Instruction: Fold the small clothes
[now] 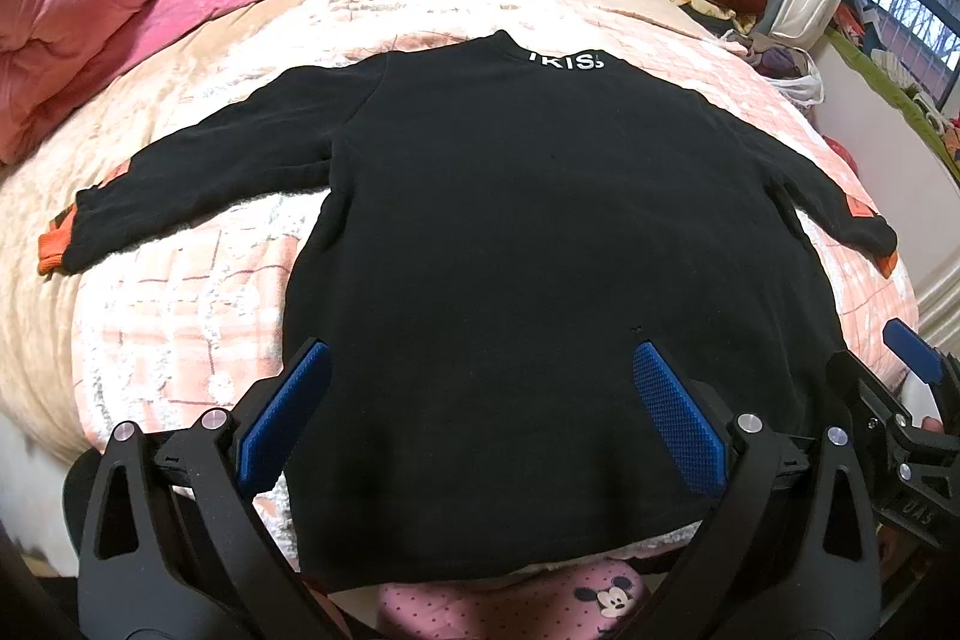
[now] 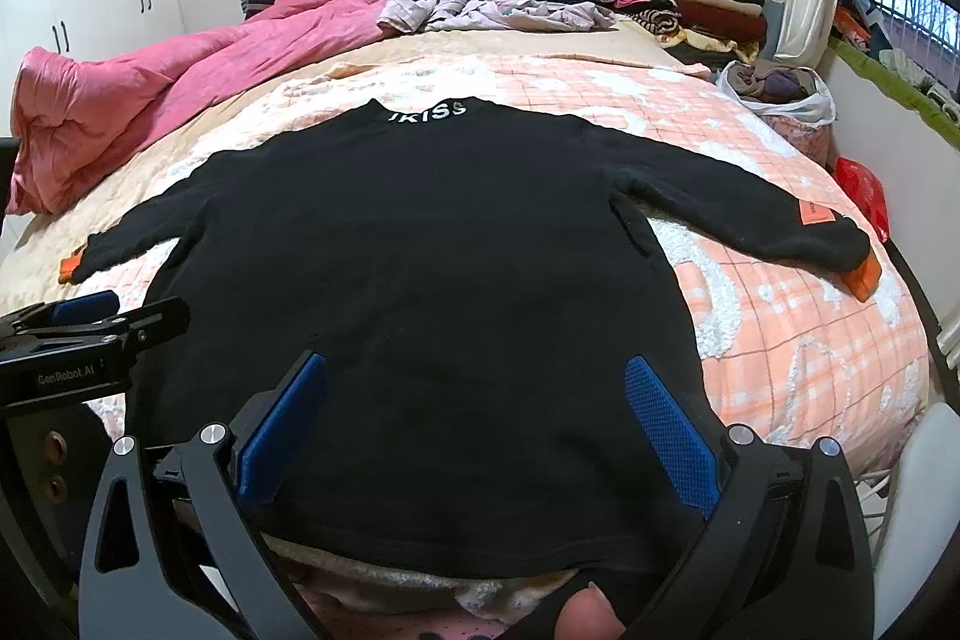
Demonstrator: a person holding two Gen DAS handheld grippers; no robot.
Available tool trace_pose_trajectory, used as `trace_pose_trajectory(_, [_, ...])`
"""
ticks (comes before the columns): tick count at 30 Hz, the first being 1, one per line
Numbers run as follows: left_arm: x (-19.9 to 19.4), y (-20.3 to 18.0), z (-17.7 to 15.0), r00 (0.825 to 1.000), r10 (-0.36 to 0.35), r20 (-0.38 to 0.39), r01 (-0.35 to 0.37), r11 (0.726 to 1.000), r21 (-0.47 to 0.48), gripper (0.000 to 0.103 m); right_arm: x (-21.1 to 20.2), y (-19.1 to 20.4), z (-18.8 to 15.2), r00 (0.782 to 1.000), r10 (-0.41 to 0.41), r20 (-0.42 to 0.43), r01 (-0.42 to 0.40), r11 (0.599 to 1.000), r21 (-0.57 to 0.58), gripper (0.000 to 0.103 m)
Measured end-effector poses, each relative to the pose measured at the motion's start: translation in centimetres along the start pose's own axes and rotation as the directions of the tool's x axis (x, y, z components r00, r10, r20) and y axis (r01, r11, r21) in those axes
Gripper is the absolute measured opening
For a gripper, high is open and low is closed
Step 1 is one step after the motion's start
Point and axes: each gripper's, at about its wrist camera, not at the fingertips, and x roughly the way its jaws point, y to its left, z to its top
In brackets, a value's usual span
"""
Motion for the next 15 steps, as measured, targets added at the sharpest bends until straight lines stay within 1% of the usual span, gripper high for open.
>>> trace_pose_trajectory(15, [0.04,0.11,-0.07,1.000,0.002,0.003,-0.002,1.000,0.002,0.095,-0.05,0.06,0.01,1.000,0.002,0.002,-0.002,1.000,-0.001,0.099])
